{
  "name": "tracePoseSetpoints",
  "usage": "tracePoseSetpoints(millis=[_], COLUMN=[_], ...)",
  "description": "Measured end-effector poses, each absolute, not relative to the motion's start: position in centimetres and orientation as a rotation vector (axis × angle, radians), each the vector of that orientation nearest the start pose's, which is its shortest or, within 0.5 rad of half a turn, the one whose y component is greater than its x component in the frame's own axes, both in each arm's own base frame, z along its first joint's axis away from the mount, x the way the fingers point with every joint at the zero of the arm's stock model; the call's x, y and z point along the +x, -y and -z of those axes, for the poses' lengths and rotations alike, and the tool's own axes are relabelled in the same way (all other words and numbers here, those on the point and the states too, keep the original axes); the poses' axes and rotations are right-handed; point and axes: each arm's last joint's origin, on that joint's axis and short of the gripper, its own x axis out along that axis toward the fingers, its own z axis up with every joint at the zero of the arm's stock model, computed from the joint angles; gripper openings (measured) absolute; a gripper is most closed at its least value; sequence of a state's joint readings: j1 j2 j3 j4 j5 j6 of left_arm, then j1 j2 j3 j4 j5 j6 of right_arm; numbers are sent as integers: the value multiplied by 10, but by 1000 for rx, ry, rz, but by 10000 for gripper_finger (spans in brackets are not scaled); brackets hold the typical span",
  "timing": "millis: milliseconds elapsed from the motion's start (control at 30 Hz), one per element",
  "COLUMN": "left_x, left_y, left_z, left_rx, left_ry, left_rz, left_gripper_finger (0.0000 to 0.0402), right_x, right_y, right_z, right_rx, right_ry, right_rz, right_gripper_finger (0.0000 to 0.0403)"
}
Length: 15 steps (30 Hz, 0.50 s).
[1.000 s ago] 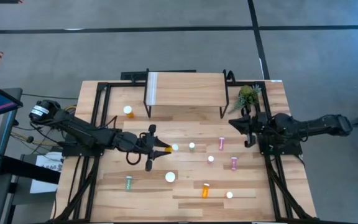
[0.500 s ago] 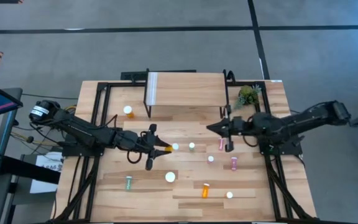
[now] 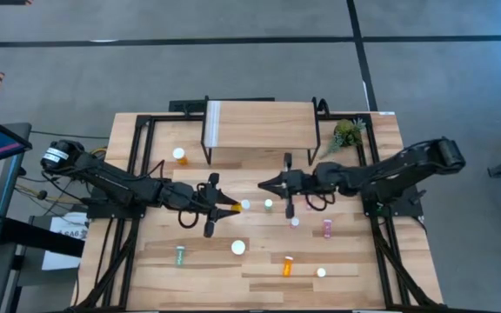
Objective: Pick and place medicine bottles onto shelf by color
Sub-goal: Put the top small orange pill bottle on the shelf
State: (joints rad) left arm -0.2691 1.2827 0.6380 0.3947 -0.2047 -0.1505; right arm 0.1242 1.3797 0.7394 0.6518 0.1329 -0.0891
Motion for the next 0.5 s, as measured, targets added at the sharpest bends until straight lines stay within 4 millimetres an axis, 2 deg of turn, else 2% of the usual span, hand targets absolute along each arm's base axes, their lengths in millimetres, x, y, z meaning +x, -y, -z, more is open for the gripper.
tracePoseSetpoints(millis=[200,500], left_x=[261,261], left_y=[66,66], left_z=[-232,-230], left_rx=[-88,-87], left_ry=[-268,-287], left_rz=[44,42], left_gripper_finger=[92,92], right_x=[320,326], right_y=[-35,-36], right_z=[-263,-272], right_rx=[-91,-92], right_ry=[-8,17], right_rz=[32,36], right_gripper_finger=[38,38])
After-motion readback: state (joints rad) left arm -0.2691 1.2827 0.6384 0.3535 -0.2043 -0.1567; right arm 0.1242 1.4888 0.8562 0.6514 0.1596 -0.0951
